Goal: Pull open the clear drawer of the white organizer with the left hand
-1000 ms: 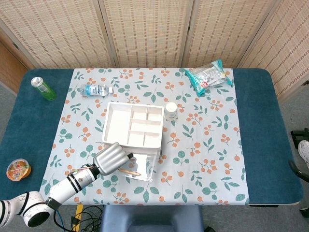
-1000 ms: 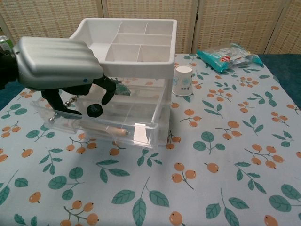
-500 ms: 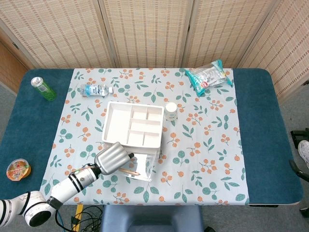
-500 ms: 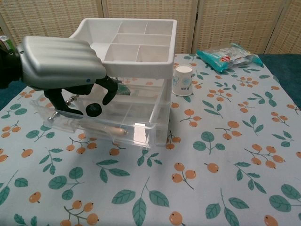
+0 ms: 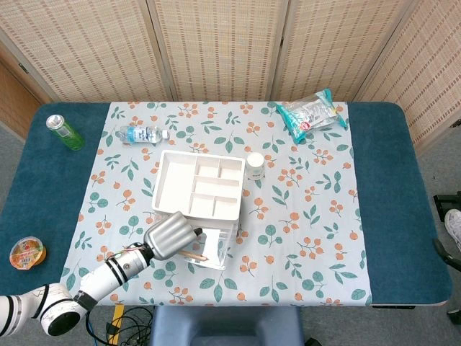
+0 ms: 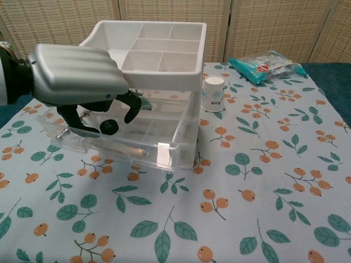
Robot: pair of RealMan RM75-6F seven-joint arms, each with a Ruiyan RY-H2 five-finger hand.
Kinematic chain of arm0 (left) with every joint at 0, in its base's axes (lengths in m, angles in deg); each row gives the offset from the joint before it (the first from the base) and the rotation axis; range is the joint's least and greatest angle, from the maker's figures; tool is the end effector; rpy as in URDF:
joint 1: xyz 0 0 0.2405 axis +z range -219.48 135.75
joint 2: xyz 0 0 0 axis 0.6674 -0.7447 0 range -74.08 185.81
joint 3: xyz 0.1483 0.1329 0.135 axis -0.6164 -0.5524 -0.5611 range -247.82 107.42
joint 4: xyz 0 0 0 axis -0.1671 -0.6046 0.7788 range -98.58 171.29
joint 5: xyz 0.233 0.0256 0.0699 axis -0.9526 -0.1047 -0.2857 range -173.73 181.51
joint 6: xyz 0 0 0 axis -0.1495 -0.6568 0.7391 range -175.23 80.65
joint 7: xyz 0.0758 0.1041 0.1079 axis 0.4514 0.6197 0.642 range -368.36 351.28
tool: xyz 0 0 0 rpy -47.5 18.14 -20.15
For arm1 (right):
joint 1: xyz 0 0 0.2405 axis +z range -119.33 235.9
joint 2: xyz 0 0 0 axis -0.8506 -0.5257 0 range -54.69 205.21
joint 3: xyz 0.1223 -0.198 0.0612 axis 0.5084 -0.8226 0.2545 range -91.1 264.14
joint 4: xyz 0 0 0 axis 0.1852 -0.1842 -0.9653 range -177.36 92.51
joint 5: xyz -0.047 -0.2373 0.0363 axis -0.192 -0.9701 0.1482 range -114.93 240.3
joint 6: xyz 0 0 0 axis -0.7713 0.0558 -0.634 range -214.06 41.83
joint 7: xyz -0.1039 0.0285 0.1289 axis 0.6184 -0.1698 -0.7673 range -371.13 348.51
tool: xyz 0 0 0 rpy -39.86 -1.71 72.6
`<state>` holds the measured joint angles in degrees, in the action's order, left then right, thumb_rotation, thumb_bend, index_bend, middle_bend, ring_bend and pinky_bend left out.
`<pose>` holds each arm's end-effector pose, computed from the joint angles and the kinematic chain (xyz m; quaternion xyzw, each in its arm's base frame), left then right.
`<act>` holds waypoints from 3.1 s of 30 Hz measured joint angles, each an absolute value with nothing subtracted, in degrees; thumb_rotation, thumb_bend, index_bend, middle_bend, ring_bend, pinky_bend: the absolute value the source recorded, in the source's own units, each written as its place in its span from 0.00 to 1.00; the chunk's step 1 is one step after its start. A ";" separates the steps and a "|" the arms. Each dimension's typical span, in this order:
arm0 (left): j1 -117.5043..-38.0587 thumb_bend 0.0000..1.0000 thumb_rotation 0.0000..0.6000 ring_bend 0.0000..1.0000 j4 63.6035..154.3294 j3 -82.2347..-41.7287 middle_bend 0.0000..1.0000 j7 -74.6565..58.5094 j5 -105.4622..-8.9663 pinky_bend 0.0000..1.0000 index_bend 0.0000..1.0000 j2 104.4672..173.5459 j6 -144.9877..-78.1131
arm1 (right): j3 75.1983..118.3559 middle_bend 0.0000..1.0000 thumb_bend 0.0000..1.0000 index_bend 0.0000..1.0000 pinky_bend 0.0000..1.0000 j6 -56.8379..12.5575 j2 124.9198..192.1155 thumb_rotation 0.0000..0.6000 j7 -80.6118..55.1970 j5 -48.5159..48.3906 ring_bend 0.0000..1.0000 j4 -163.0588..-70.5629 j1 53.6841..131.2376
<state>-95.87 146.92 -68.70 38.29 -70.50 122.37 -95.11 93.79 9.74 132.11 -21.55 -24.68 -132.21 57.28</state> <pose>-0.0551 0.2951 -0.0158 -0.9060 -0.0246 -0.2624 0.3311 -0.3238 -0.1888 0.2055 0.5362 -0.3241 0.4493 0.6368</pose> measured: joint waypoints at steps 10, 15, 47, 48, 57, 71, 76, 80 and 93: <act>-96.50 0.29 1.00 1.00 146.79 -68.74 1.00 39.66 -68.78 1.00 0.43 122.53 -95.09 | 93.79 0.19 0.28 0.04 0.06 9.81 132.24 1.00 -21.89 -24.68 0.13 -131.88 57.21; -96.65 0.29 1.00 1.00 146.58 -68.88 1.00 39.89 -68.41 1.00 0.45 122.68 -95.36 | 93.78 0.19 0.28 0.04 0.07 10.01 132.26 1.00 -21.94 -24.78 0.13 -131.81 57.12; -92.66 0.32 1.00 1.00 149.89 -68.99 1.00 33.31 -77.69 1.00 0.50 120.23 -103.53 | 93.85 0.20 0.28 0.04 0.07 10.36 132.45 1.00 -21.90 -25.02 0.14 -131.92 56.98; -92.25 0.32 1.00 1.00 149.96 -68.88 1.00 32.74 -78.29 1.00 0.50 120.01 -104.29 | 93.86 0.20 0.28 0.04 0.07 10.35 132.42 1.00 -21.85 -25.07 0.14 -132.01 57.02; -86.96 0.32 1.00 1.00 150.23 -67.59 1.00 29.24 -78.91 1.00 0.50 116.39 -111.19 | 93.95 0.20 0.28 0.04 0.08 10.08 132.42 1.00 -21.44 -25.49 0.14 -132.39 57.48; -78.64 0.32 1.00 1.00 147.96 -68.70 1.00 26.60 -71.91 1.00 0.50 112.38 -115.18 | 93.66 0.20 0.28 0.04 0.08 10.38 132.22 1.00 -20.80 -26.17 0.14 -133.05 57.45; -77.28 0.32 1.00 1.00 145.98 -70.46 1.00 26.05 -70.22 1.00 0.50 113.63 -112.98 | 93.51 0.20 0.28 0.04 0.08 10.49 132.21 1.00 -20.66 -26.27 0.14 -133.23 57.33; -76.68 0.32 1.00 1.00 144.47 -70.83 1.00 25.69 -69.49 1.00 0.49 114.90 -111.80 | 93.52 0.20 0.28 0.04 0.08 10.69 132.09 1.00 -20.39 -26.41 0.14 -133.53 57.30; -77.40 0.32 1.00 1.00 139.37 -71.93 1.00 23.16 -69.41 1.00 0.49 122.04 -105.15 | 93.57 0.20 0.28 0.04 0.08 11.14 132.33 1.00 -20.53 -26.30 0.14 -133.53 57.09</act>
